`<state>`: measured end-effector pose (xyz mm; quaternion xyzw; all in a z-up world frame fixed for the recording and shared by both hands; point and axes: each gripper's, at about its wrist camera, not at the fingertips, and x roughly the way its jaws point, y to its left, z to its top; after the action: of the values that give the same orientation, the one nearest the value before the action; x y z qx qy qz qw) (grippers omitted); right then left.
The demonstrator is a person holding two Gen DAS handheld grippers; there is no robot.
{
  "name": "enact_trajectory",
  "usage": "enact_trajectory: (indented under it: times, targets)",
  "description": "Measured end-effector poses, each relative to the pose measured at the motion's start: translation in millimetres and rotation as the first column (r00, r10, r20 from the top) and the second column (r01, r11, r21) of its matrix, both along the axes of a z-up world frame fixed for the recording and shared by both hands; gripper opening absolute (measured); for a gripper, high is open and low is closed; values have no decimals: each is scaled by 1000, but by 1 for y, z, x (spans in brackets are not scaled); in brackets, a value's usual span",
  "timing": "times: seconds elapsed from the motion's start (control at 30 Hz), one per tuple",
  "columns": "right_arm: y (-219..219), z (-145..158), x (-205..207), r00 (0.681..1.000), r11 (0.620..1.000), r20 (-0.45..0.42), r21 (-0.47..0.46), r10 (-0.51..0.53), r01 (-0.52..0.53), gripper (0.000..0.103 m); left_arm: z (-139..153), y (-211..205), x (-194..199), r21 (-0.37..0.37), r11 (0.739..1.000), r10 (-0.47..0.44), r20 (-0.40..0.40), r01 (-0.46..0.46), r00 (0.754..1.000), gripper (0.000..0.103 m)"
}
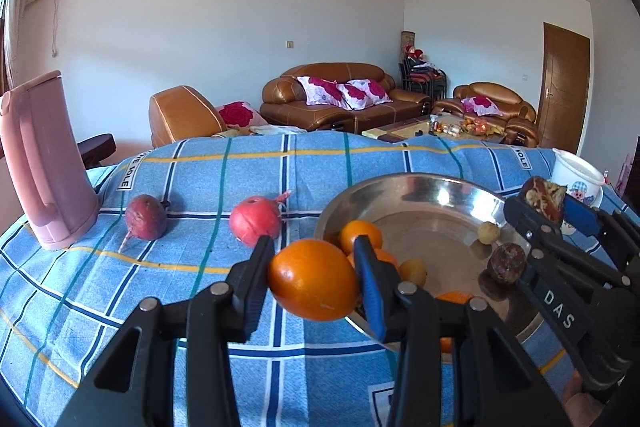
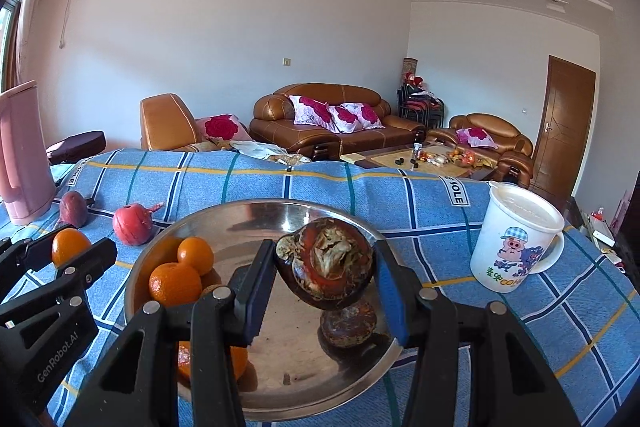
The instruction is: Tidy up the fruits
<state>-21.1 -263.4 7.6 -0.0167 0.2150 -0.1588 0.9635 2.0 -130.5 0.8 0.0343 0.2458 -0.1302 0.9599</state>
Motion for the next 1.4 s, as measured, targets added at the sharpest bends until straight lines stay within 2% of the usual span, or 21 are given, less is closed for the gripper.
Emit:
enact_trajectory:
  times: [0.57,0.73,1.07,1.13,1.4]
  targets:
    - [-43,-5,29,997,997,-40,32,-67,68,51,-1,-49,22,-17,996,-87,-41,87,995,43]
    - [-53,-10,42,996,996,-78,63,-53,58,51,-4,-61,34,-22,995,-99,-85,97,992,43]
    - [-62,-26,73,978,990,-209,142,23,7,51,-14,-79,51,6,995,-100,-176,102,979,43]
    - [-63,-27,74,977,988,-211,154,30,3,51,-16,-79,53,2,995,-100,-195,102,976,43]
    - [-66,-28,73,977,984,-208,177,54,-16,51,-16,-78,54,5,995,-94,-187,97,978,43]
